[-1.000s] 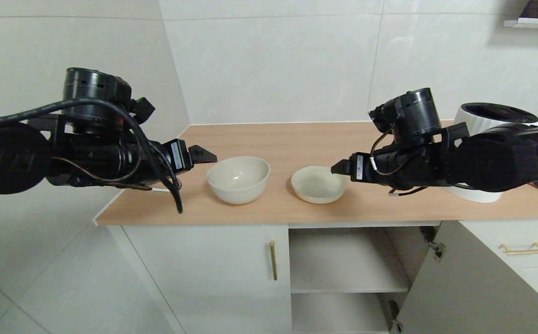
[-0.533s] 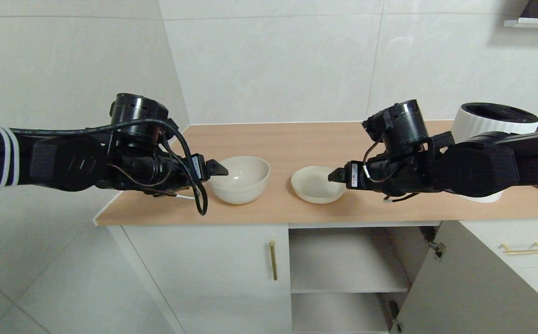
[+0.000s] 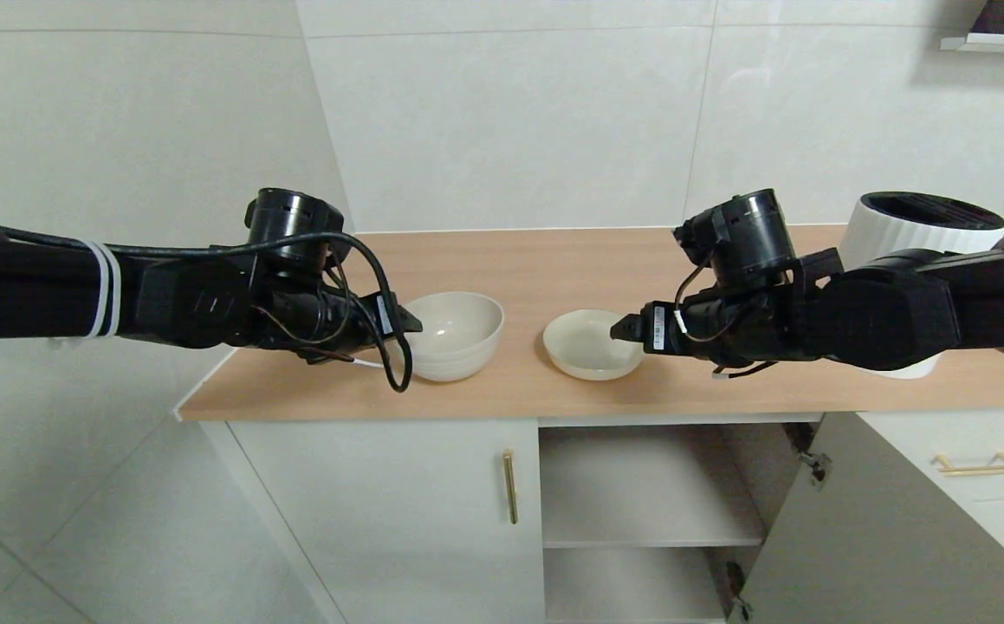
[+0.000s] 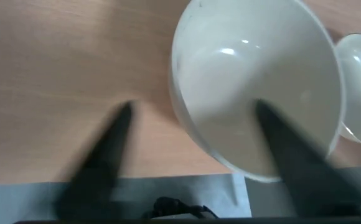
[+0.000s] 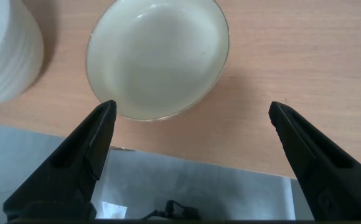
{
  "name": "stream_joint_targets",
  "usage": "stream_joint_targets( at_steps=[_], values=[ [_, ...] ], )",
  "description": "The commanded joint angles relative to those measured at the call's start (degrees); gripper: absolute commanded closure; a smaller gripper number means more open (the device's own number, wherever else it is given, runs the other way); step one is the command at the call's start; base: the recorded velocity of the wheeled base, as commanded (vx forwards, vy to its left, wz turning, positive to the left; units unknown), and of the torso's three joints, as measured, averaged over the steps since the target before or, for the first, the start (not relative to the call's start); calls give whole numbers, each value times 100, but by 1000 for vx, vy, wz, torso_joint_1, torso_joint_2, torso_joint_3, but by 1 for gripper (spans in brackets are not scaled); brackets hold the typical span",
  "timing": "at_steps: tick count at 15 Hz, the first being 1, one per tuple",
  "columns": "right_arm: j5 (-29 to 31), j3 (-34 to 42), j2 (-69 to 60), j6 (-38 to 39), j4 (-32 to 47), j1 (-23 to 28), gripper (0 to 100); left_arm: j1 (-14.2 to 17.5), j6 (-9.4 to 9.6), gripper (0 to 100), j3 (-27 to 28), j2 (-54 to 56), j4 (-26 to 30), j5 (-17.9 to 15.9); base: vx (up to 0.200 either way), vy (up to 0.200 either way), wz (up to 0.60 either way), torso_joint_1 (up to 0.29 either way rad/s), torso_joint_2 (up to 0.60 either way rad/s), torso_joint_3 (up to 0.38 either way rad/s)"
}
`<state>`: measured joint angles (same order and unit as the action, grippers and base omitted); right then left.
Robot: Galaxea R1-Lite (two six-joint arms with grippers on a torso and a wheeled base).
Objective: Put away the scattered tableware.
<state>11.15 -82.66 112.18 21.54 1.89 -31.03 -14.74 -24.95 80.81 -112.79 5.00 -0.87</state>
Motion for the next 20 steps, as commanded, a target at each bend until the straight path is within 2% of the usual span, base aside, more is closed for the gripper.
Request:
stream_joint_targets(
  at_steps=[1,4,8,11,14,20],
  values=[
    [1,14,-3,-1,-22,0,0,6,-1,100,58,-147,1,-1,0,0,0,0,0,0],
    [10,14,-29,8,-22,9,0,-3,-1,100,84,-261,1,34,0,0,0,0,0,0],
    [10,5,-21,8,-31,18,0,-20,-1,100,-22,196,1,412,0,0,0,0,0,0],
    [106,-92,182,-1,-48,26,0,-55,-1,100,-303,1013,1,394,0,0,0,0,0,0],
    [554,-329,630,-1,-57,70,0,-143,-1,100,-479,1558,1,385,0,0,0,0,0,0],
    [660,-575,1008,-1,-57,158,0,-258,-1,100,-531,1628,1,385,0,0,0,0,0,0]
  ],
)
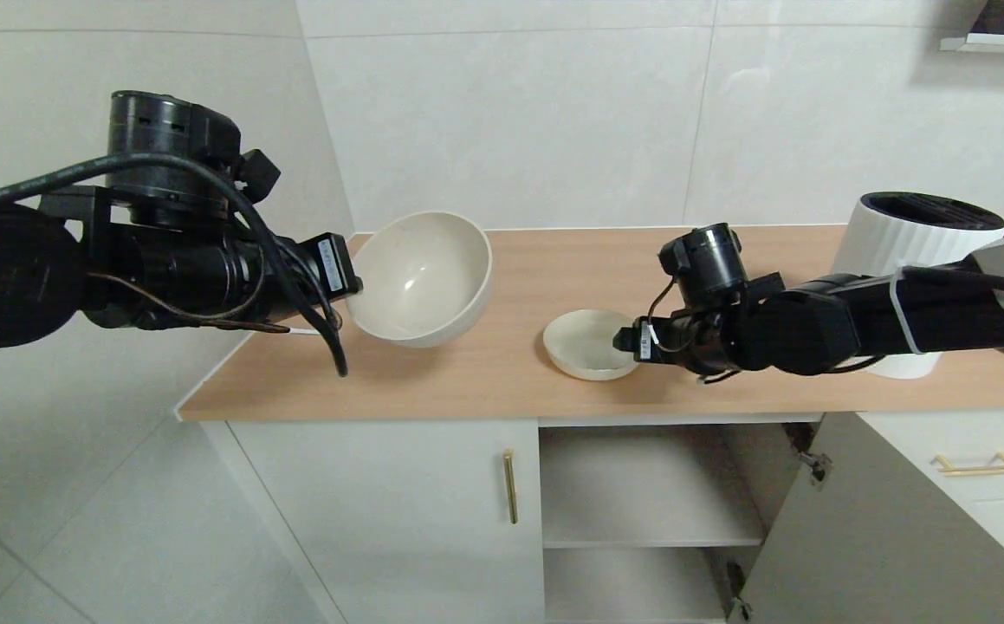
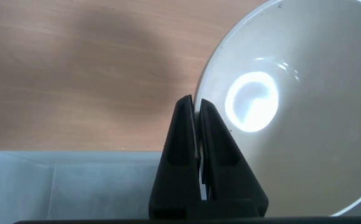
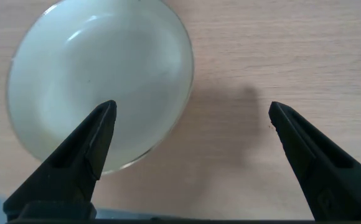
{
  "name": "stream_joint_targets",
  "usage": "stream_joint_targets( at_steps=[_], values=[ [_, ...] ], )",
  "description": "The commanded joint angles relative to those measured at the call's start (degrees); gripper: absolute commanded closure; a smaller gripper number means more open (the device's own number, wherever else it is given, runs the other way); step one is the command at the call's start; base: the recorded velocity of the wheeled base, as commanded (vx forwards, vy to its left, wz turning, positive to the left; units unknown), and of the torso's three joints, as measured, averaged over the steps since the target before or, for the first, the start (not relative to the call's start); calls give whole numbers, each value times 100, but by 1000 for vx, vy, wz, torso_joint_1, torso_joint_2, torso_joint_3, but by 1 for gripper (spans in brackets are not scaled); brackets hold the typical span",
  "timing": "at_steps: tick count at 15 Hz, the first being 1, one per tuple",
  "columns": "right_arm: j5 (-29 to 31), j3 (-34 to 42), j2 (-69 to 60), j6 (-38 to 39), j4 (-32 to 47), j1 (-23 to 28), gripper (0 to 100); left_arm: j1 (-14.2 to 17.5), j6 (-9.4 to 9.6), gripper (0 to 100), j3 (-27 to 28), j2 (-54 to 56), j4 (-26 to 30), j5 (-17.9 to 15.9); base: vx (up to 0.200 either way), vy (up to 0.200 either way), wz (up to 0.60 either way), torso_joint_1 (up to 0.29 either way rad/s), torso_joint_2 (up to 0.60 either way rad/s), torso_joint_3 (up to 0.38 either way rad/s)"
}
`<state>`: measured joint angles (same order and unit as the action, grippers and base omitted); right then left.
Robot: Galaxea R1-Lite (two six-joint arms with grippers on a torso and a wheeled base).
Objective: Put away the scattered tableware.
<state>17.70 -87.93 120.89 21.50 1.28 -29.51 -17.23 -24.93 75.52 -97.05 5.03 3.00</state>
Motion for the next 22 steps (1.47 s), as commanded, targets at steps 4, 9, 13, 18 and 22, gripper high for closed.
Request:
stream_joint_targets(
  at_steps=[4,9,13,18,22],
  values=[
    [49,-137,250,-6,-5,7,0,-18,-3,100,-11,63,-2,8,0,0,0,0,0,0],
    [49,-145,365,3,-31,7,100,-53,-3,100,-29,63,-2,-1,0,0,0,0,0,0],
    [49,-145,277,20,-128,42,100,-53,-12,100,-37,63,-2,-1,0,0,0,0,0,0],
    [67,127,-400,12,-75,7,100,-53,-12,100,-117,81,-2,17,0,0,0,0,0,0],
    [67,918,-1446,-23,-75,-195,100,-132,-117,100,-477,406,-2,8,0,0,0,0,0,0]
  ],
)
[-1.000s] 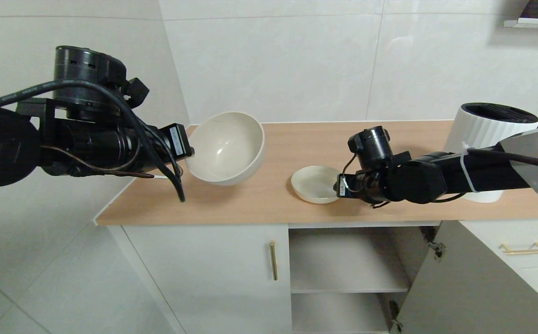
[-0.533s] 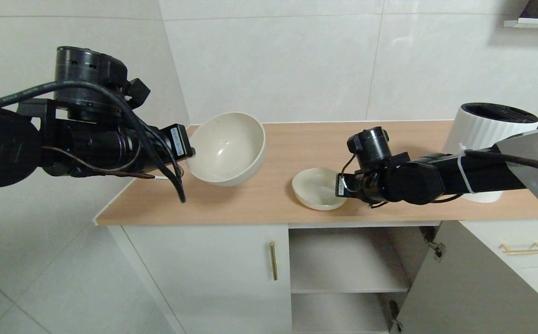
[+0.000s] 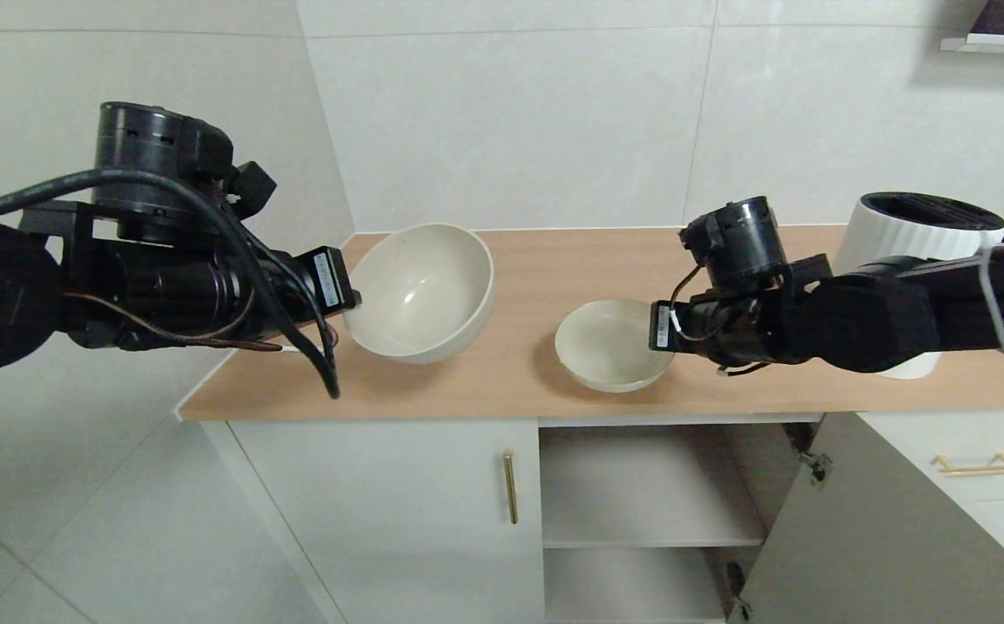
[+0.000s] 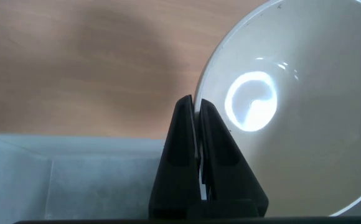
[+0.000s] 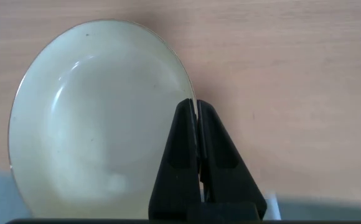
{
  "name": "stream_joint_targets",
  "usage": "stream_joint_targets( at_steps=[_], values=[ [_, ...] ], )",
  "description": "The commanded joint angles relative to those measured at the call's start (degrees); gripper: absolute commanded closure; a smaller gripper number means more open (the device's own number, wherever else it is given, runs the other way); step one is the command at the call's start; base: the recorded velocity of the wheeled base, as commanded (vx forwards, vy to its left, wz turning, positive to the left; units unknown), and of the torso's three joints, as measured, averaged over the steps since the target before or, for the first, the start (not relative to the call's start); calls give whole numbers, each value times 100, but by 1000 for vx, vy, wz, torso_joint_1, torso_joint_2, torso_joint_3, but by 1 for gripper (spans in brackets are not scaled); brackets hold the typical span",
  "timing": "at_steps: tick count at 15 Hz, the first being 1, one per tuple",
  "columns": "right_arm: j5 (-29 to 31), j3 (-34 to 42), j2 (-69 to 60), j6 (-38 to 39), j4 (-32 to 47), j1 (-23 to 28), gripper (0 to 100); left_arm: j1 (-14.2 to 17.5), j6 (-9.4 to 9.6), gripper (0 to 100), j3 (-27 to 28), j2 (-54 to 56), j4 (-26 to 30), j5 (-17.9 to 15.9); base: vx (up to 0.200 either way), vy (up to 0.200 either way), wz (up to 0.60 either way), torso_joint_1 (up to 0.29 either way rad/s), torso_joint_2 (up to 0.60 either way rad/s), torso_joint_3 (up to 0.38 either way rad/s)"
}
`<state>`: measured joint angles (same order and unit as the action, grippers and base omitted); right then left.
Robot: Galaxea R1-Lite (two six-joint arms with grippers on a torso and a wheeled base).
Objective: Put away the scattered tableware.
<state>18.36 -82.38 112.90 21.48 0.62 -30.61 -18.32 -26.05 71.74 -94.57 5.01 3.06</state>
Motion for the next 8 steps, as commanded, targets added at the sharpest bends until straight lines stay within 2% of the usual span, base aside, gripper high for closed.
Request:
stream_joint_targets(
  at_steps=[1,2,4,8],
  values=[
    [-8,592,-875,-47,-9,-85,100,-75,4,100,-178,255,0,-16,0,0,0,0,0,0],
    [-8,645,-927,-56,-9,-85,100,-93,12,100,-196,273,0,-25,0,0,0,0,0,0],
    [-8,1242,-1569,-337,-18,-103,100,-251,21,100,-345,431,9,-16,0,0,0,0,0,0],
    [80,2148,-2334,-337,-45,-358,100,-260,30,100,-749,765,9,-16,0,0,0,0,0,0]
  ],
)
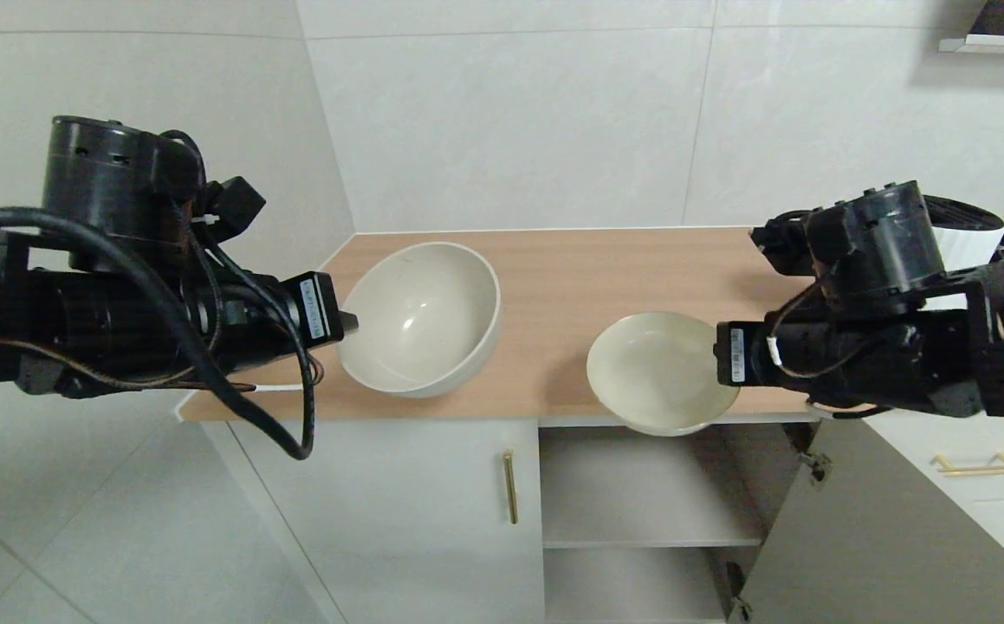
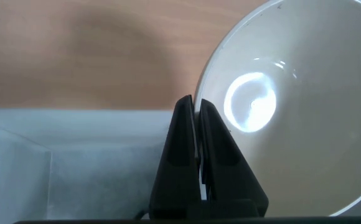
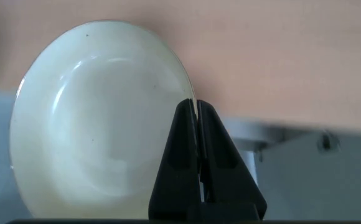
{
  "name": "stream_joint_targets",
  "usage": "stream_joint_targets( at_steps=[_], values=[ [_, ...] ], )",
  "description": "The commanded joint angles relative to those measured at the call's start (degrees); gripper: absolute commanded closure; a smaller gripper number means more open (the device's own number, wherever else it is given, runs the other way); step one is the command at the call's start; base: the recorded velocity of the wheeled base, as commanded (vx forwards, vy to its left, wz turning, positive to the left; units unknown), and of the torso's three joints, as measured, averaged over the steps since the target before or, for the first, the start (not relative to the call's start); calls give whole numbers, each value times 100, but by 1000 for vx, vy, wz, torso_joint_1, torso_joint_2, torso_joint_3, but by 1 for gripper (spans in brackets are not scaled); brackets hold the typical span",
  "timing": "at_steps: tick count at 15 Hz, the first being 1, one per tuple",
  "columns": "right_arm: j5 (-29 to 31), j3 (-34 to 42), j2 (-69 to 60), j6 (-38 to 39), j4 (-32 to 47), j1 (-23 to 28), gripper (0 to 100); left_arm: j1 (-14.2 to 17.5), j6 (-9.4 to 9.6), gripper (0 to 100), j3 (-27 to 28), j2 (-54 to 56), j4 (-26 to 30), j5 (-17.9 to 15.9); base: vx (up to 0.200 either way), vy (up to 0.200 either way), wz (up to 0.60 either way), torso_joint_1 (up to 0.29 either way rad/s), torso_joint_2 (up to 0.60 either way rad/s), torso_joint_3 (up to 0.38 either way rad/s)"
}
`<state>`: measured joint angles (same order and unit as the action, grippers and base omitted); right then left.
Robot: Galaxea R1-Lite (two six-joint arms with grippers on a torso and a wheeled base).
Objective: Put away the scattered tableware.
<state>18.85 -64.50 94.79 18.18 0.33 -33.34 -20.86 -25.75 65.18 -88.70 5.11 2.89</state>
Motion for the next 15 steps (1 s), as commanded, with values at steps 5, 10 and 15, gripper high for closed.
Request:
stream_joint_targets(
  at_steps=[5,10,15],
  values=[
    [699,1141,-1323,2,2,-287,100,-261,-9,100,-524,274,-1,1,0,0,0,0,0,0],
    [734,1809,-1578,19,-7,-515,100,-322,-36,100,-955,204,-10,10,0,0,0,0,0,0],
    [734,1941,-1446,37,-15,-533,100,-375,-36,100,-999,2,-10,10,-80,0,0,2,1,3]
  ],
)
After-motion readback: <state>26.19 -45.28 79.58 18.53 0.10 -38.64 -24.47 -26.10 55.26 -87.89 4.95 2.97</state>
